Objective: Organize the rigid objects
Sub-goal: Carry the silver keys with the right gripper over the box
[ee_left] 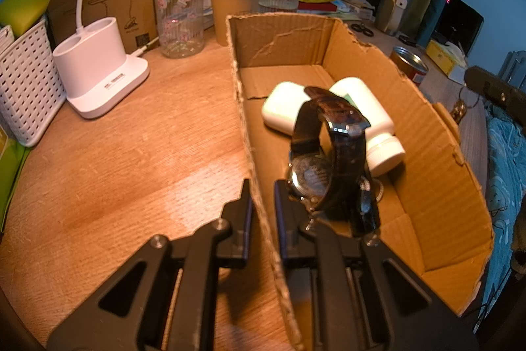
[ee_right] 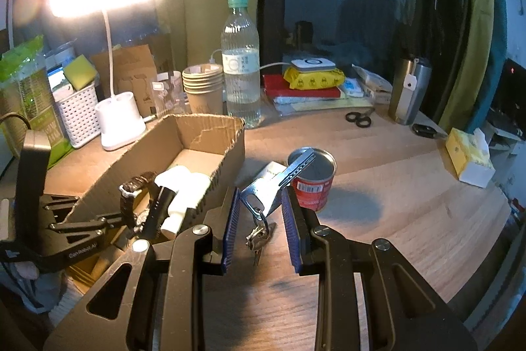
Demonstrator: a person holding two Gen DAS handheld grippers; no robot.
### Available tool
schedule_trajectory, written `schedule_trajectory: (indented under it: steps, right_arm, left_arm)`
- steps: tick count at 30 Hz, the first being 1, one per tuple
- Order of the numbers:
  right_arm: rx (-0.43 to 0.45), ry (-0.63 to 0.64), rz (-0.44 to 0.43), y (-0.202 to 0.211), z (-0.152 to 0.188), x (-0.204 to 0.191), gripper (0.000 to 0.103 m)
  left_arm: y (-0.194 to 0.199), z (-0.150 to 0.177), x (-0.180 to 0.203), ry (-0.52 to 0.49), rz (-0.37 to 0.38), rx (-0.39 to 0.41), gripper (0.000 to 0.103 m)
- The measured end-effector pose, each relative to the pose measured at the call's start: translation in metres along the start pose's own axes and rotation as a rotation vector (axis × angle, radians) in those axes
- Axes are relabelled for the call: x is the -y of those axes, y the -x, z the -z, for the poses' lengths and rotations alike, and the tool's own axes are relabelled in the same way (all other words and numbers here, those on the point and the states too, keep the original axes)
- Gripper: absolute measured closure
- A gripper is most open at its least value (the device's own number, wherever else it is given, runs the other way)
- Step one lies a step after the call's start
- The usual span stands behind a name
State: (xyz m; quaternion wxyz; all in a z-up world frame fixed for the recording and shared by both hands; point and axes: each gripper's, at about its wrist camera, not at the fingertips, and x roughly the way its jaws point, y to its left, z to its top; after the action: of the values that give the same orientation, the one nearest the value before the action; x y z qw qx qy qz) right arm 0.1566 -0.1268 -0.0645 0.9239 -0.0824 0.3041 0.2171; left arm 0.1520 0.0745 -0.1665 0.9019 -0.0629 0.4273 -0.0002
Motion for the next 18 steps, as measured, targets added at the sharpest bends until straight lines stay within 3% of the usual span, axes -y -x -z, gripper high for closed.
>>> schedule_trajectory:
  steps: [18]
  right_arm:
    - [0.092, 0.06, -0.037, 0.017, -0.041, -0.024, 0.075]
  left_arm:
    - [0.0, 0.0, 0.0, 0.0, -0.001, 0.0, 0.09]
